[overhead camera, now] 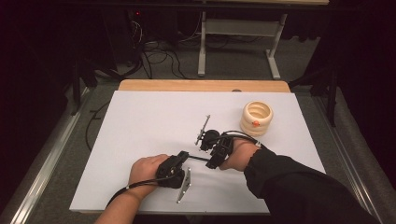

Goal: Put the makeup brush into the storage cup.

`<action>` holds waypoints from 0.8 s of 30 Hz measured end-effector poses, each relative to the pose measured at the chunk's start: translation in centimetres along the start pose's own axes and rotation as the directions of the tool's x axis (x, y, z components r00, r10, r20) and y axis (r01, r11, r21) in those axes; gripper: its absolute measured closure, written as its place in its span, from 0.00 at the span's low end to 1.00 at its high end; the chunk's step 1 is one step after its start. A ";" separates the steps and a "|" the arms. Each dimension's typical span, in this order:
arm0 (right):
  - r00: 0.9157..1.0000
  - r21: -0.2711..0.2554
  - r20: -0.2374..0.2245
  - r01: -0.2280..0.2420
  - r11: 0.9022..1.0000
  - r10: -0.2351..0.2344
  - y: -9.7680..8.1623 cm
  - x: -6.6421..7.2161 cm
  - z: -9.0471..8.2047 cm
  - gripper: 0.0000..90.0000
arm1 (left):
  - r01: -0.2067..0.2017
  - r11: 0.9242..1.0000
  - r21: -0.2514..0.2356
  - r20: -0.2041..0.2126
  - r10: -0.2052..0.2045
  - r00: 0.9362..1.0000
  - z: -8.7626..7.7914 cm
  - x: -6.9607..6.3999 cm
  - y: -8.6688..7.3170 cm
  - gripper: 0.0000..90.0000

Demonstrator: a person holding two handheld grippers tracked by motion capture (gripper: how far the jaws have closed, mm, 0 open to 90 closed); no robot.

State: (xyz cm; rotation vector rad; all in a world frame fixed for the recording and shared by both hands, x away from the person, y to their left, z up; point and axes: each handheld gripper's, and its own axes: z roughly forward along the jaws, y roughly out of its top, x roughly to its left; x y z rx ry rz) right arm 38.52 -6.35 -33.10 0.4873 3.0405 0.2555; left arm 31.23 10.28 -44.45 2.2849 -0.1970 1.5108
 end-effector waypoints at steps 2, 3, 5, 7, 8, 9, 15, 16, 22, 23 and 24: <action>1.000 -0.002 0.002 -0.001 1.000 0.001 -0.1 0.0 -0.1 0.60 | 0.001 1.000 -0.002 -0.001 -0.001 1.000 0.0 0.0 0.0 0.95; 1.000 -0.003 0.003 -0.003 1.000 0.003 -0.2 -0.1 -0.1 0.58 | 0.002 1.000 -0.001 -0.001 -0.002 1.000 0.0 0.0 0.0 0.95; 1.000 0.004 0.004 -0.002 1.000 0.002 -0.3 -0.2 -0.3 0.56 | 0.002 1.000 0.000 0.000 -0.002 1.000 0.0 0.0 0.0 0.95; 1.000 -0.004 0.003 -0.005 1.000 0.005 -0.4 -0.2 -0.3 0.55 | 0.003 1.000 0.000 0.001 -0.003 1.000 0.0 0.0 0.0 0.95; 1.000 -0.008 0.003 -0.005 1.000 0.005 -0.5 -0.2 -0.3 0.54 | 0.003 1.000 0.000 0.002 -0.003 1.000 0.0 0.0 0.0 0.95; 1.000 -0.006 0.009 -0.005 1.000 0.005 -0.5 -0.3 -0.4 0.53 | 0.002 1.000 0.001 0.002 -0.002 1.000 0.0 0.0 0.0 0.95; 1.000 0.005 0.019 -0.009 1.000 0.009 -0.9 -0.5 -0.5 0.49 | 0.006 1.000 0.011 -0.001 -0.006 1.000 0.0 0.1 -0.1 0.95; 1.000 0.005 0.022 -0.008 1.000 0.008 -0.9 -0.5 -0.5 0.49 | 0.007 1.000 0.011 0.000 -0.007 1.000 0.0 0.1 -0.1 0.95; 1.000 0.014 0.024 -0.013 1.000 0.013 -1.3 -0.7 -0.6 0.44 | 0.010 1.000 0.029 0.004 -0.010 1.000 0.0 0.1 -0.4 0.95; 1.000 0.006 0.022 -0.016 1.000 0.016 -1.5 -0.7 -0.5 0.44 | 0.015 0.999 0.029 0.005 -0.015 1.000 0.1 0.1 -0.4 0.95; 1.000 0.022 0.025 -0.012 1.000 0.012 -1.6 -0.7 -0.6 0.43 | 0.019 0.999 0.034 0.001 -0.019 1.000 0.1 0.1 -0.5 0.95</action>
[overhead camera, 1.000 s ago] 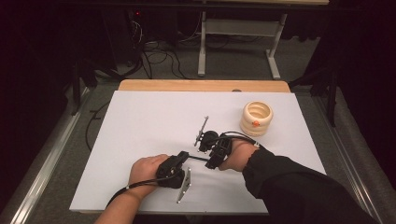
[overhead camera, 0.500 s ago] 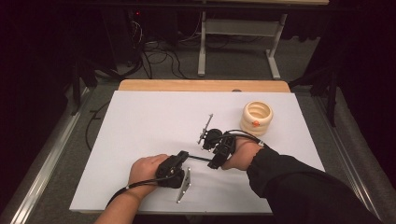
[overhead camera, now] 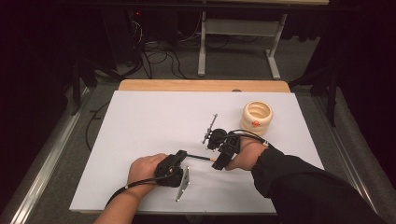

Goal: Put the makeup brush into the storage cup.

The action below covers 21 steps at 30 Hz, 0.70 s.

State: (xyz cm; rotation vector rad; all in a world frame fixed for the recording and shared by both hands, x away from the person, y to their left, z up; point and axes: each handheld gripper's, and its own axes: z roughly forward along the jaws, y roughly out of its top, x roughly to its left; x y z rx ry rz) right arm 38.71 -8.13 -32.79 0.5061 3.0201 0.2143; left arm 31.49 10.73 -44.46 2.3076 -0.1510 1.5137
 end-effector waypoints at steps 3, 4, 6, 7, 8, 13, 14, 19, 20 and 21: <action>1.000 -0.007 0.001 -0.008 1.000 0.008 -0.4 -0.2 0.0 0.42 | 0.007 1.000 0.003 0.000 -0.007 1.000 0.0 0.1 -0.2 0.95; 1.000 -0.009 0.003 -0.011 1.000 0.011 -0.6 -0.2 0.0 0.41 | 0.012 1.000 0.006 0.001 -0.012 1.000 0.1 0.1 -0.3 0.95; 1.000 -0.005 0.004 -0.016 1.000 0.016 -0.9 -0.4 -0.1 0.41 | 0.016 1.000 0.013 0.000 -0.016 1.000 0.1 0.2 -0.4 0.95; 1.000 -0.005 0.007 -0.020 1.000 0.020 -1.3 -0.6 -0.1 0.39 | 0.018 1.000 0.009 0.001 -0.018 1.000 0.1 0.2 -0.5 0.95; 1.000 -0.005 0.007 -0.020 1.000 0.020 -1.3 -0.6 -0.1 0.39 | 0.021 1.000 0.016 0.002 -0.021 1.000 0.1 0.2 -0.6 0.95; 0.999 0.009 0.021 -0.035 0.999 0.035 -2.7 -1.1 0.0 0.37 | 0.035 0.999 0.035 0.007 -0.035 0.999 0.2 0.3 -0.9 0.95; 0.999 0.009 0.021 -0.035 0.999 0.035 -2.7 -1.1 0.0 0.37 | 0.035 0.999 0.038 0.007 -0.035 0.999 0.2 0.3 -0.9 0.95; 0.998 0.018 0.027 -0.050 0.999 0.050 -4.2 -1.7 0.5 0.34 | 0.044 0.998 0.041 0.006 -0.044 0.999 0.2 0.4 -1.1 0.95; 0.998 0.026 0.035 -0.052 0.998 0.051 -4.5 -1.8 0.6 0.34 | 0.045 0.998 0.043 0.006 -0.045 0.999 0.2 0.4 -1.1 0.95; 0.998 0.030 0.042 -0.057 0.998 0.056 -4.9 -2.0 0.8 0.32 | 0.047 0.998 0.039 0.006 -0.047 0.999 0.3 0.4 -1.2 0.95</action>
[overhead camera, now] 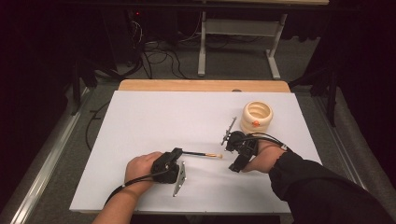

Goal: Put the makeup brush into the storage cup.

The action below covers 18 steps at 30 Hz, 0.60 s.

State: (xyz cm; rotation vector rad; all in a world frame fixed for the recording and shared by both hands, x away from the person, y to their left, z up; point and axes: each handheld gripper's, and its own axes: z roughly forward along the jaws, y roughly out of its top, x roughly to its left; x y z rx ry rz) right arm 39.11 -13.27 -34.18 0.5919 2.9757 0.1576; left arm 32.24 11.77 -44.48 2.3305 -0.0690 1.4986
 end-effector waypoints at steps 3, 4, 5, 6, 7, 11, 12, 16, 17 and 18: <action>1.000 0.012 0.011 -0.020 1.000 0.019 -1.3 -0.7 0.5 0.28 | 0.004 1.000 0.007 0.000 -0.004 1.000 0.0 0.0 -0.1 0.95; 1.000 0.012 0.011 -0.020 1.000 0.019 -1.3 -0.7 0.5 0.28 | 0.008 1.000 0.007 0.000 -0.008 1.000 0.1 0.0 -0.2 0.95; 0.999 0.021 0.018 -0.028 0.999 0.027 -1.9 -1.1 0.8 0.26 | 0.010 1.000 0.010 -0.002 -0.010 1.000 0.1 0.0 -0.2 0.95; 0.999 0.021 0.018 -0.028 0.999 0.027 -1.9 -1.1 0.8 0.26 | 0.014 1.000 0.009 0.000 -0.014 1.000 0.1 0.1 -0.2 0.95; 0.999 0.021 0.026 -0.046 0.999 0.045 -2.5 -1.4 1.0 0.25 | 0.018 1.000 0.009 0.000 -0.018 1.000 0.0 0.1 -0.3 0.95; 0.997 0.031 0.036 -0.064 0.997 0.063 -3.8 -1.9 1.6 0.22 | 0.021 1.000 0.012 -0.003 -0.021 1.000 0.0 0.2 -0.4 0.95; 0.997 0.031 0.036 -0.064 0.997 0.063 -3.8 -1.9 1.6 0.22 | 0.023 1.000 0.009 -0.002 -0.023 1.000 0.0 0.2 -0.4 0.95; 0.995 0.036 0.026 -0.095 0.995 0.094 -4.9 -2.2 2.4 0.20 | 0.034 0.999 0.019 0.000 -0.034 0.999 0.1 0.3 -0.6 0.95; 0.995 0.034 0.024 -0.101 0.994 0.100 -5.1 -2.3 2.7 0.19 | 0.038 0.999 0.019 0.002 -0.038 0.999 0.1 0.3 -0.7 0.95; 0.995 0.038 0.028 -0.100 0.994 0.099 -5.3 -2.3 2.9 0.19 | 0.039 0.999 0.021 0.002 -0.039 0.999 0.1 0.3 -0.7 0.95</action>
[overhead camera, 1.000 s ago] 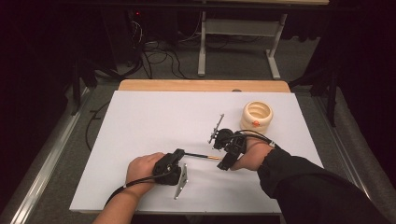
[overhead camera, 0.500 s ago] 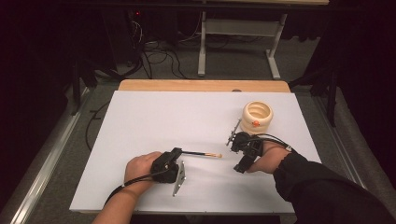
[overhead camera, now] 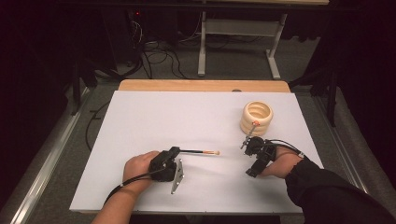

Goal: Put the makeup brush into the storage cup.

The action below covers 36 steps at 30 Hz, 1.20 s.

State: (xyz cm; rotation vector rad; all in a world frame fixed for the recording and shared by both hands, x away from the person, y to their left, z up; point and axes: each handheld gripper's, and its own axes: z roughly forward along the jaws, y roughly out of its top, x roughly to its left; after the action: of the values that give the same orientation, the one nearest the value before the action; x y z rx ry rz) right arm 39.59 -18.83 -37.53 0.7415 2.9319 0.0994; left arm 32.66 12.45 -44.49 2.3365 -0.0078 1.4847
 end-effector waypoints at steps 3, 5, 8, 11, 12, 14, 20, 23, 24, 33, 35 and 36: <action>1.000 -0.003 -0.002 -0.016 1.000 0.016 -0.6 -0.1 0.7 0.18 | 0.009 1.000 0.005 0.002 -0.009 1.000 0.1 0.0 -0.1 0.95; 1.000 -0.012 0.003 -0.027 1.000 0.027 -0.9 -0.2 1.0 0.18 | 0.024 1.000 0.004 0.010 -0.024 1.000 0.1 0.0 -0.2 0.95; 0.999 -0.061 -0.001 -0.053 0.997 0.053 -1.5 -0.4 1.2 0.18 | 0.045 0.999 0.008 0.013 -0.045 0.999 0.2 0.1 -0.5 0.95; 0.998 -0.090 -0.002 -0.069 0.994 0.069 -1.8 -0.6 1.1 0.18 | 0.075 0.997 0.006 0.021 -0.075 0.997 0.3 0.2 -0.7 0.95; 0.997 -0.105 0.005 -0.079 0.991 0.080 -2.0 -0.6 1.1 0.18 | 0.084 0.996 0.008 0.023 -0.085 0.996 0.3 0.2 -0.8 0.95; 0.994 -0.141 0.002 -0.105 0.984 0.106 -2.2 -0.8 1.1 0.18 | 0.105 0.994 0.010 0.029 -0.106 0.994 0.4 0.2 -1.1 0.95; 0.983 -0.234 0.006 -0.179 0.956 0.185 -2.5 -0.6 1.2 0.18 | 0.171 0.985 0.008 0.035 -0.171 0.985 0.3 0.5 -1.4 0.95; 0.976 -0.292 0.004 -0.208 0.934 0.219 -2.8 -0.8 1.2 0.18 | 0.210 0.978 0.009 0.050 -0.210 0.976 0.4 0.6 -1.7 0.95; 0.969 -0.323 0.015 -0.229 0.918 0.247 -3.0 -0.8 1.2 0.18 | 0.223 0.975 0.010 0.053 -0.223 0.973 0.5 0.6 -1.9 0.95; 0.950 -0.455 0.005 -0.275 0.847 0.311 -4.0 -0.7 1.8 0.17 | 0.326 0.945 0.011 0.076 -0.326 0.942 0.7 1.0 -2.8 0.95; 0.942 -0.501 -0.004 -0.293 0.814 0.336 -4.2 -0.6 2.1 0.17 | 0.353 0.936 0.007 0.081 -0.352 0.932 0.6 1.2 -3.0 0.95; 0.942 -0.501 -0.004 -0.293 0.814 0.336 -4.2 -0.6 2.1 0.17 | 0.353 0.936 0.007 0.081 -0.352 0.932 0.6 1.2 -3.0 0.95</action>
State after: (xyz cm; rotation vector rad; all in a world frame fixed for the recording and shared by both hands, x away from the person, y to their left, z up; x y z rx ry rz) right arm 38.38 -22.77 -39.93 1.0877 2.4924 0.7979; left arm 34.31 15.24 -44.59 2.2431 0.3660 1.2093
